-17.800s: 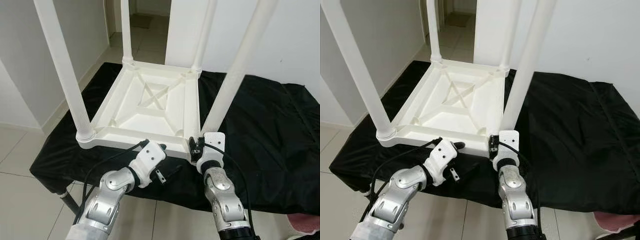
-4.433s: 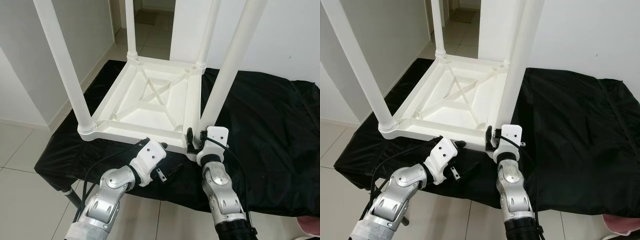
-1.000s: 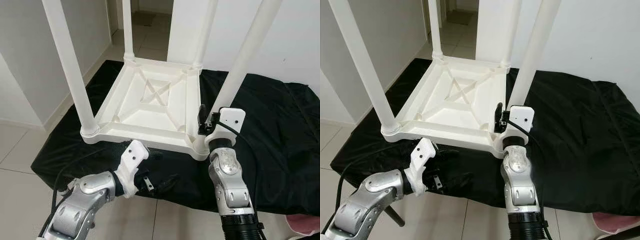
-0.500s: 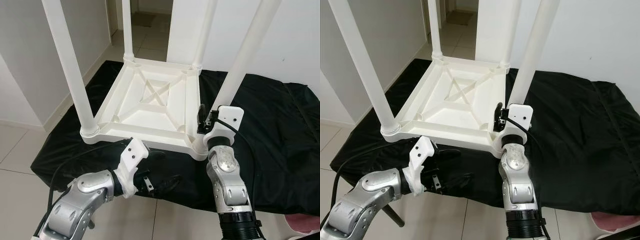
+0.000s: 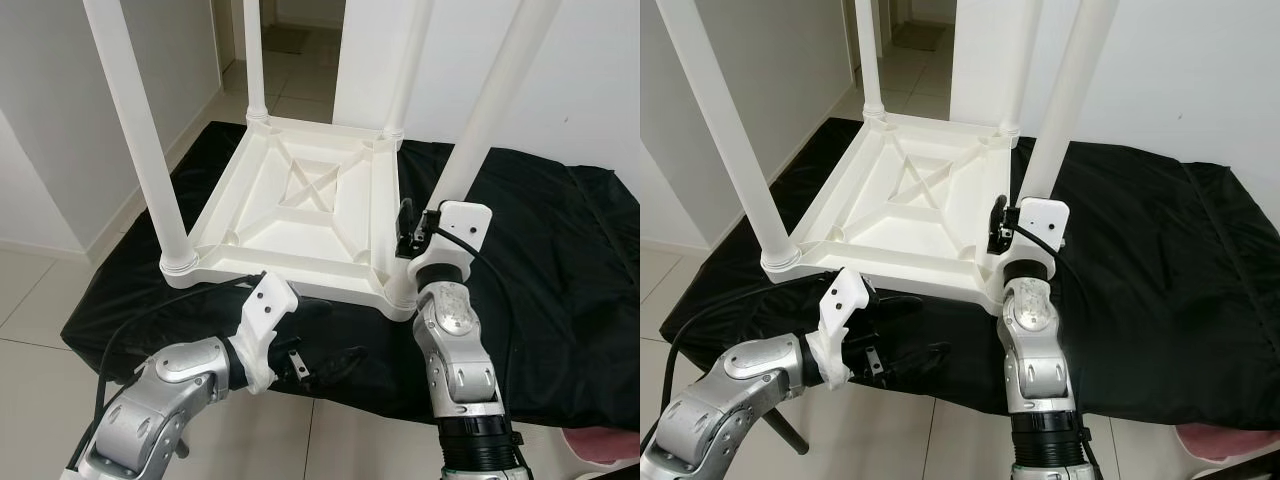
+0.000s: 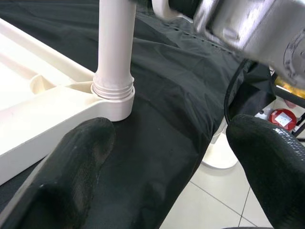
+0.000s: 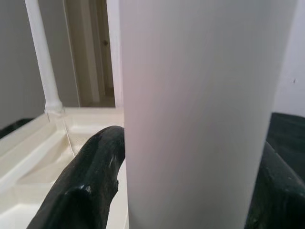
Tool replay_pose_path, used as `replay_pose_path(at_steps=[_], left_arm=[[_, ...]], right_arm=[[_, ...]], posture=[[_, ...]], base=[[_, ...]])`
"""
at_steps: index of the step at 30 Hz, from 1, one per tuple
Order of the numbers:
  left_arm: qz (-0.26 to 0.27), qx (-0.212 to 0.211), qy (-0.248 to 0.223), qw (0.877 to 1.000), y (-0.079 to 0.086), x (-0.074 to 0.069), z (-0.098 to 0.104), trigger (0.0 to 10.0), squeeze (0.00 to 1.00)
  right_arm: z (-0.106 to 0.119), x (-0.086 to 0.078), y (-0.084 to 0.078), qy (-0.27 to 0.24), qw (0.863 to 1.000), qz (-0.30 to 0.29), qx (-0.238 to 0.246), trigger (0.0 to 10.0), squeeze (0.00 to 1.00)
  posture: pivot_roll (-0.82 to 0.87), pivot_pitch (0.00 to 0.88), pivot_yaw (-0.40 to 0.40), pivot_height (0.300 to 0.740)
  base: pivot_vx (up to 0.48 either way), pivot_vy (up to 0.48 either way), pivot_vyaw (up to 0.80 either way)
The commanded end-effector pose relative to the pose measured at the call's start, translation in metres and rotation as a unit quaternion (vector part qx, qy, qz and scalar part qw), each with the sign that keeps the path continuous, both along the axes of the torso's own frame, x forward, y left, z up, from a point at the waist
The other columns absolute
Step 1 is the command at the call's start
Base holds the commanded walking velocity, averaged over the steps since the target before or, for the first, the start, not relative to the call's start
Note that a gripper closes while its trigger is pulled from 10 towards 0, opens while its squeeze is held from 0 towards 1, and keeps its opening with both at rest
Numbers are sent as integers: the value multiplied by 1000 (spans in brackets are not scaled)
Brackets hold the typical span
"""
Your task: Building children table
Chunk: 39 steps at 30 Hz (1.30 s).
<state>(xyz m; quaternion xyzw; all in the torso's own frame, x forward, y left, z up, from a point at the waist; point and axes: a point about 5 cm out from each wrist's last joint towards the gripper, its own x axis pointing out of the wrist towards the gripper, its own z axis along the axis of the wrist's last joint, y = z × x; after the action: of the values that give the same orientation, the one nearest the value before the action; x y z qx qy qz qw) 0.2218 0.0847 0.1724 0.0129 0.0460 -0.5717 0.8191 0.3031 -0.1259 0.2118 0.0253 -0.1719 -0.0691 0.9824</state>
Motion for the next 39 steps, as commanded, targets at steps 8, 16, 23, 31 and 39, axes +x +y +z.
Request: replay_pose_path(at_steps=[8, 16, 23, 31, 39], left_arm=[[-4, 0, -5, 1000, -3, -3, 4, 10000, 0], [-5, 1, -1, 1000, -2, -4, 2, 10000, 0], [0, 3, 3, 1000, -3, -4, 0, 10000, 0], [3, 5, 2, 1000, -4, -4, 0, 10000, 0], [8, 8, 20, 1000, -5, -6, -11, 10000, 0]], right_arm=[[7, 0, 0, -12, 1000, 2, 4, 4118, 0], [4, 1, -1, 5, 1000, 5, 29, 10000, 0], [4, 2, 0, 6, 999, 12, 38, 10000, 1000], [6, 3, 0, 6, 999, 9, 41, 10000, 0], [6, 5, 0, 13, 995, 23, 92, 10000, 0]], posture=[[18, 0, -47, 740], [18, 0, -47, 740], [20, 0, -43, 740], [20, 1, -41, 740], [22, 4, -35, 740]], base=[[0, 0, 0], [0, 0, 0], [0, 0, 0], [0, 0, 0], [0, 0, 0]])
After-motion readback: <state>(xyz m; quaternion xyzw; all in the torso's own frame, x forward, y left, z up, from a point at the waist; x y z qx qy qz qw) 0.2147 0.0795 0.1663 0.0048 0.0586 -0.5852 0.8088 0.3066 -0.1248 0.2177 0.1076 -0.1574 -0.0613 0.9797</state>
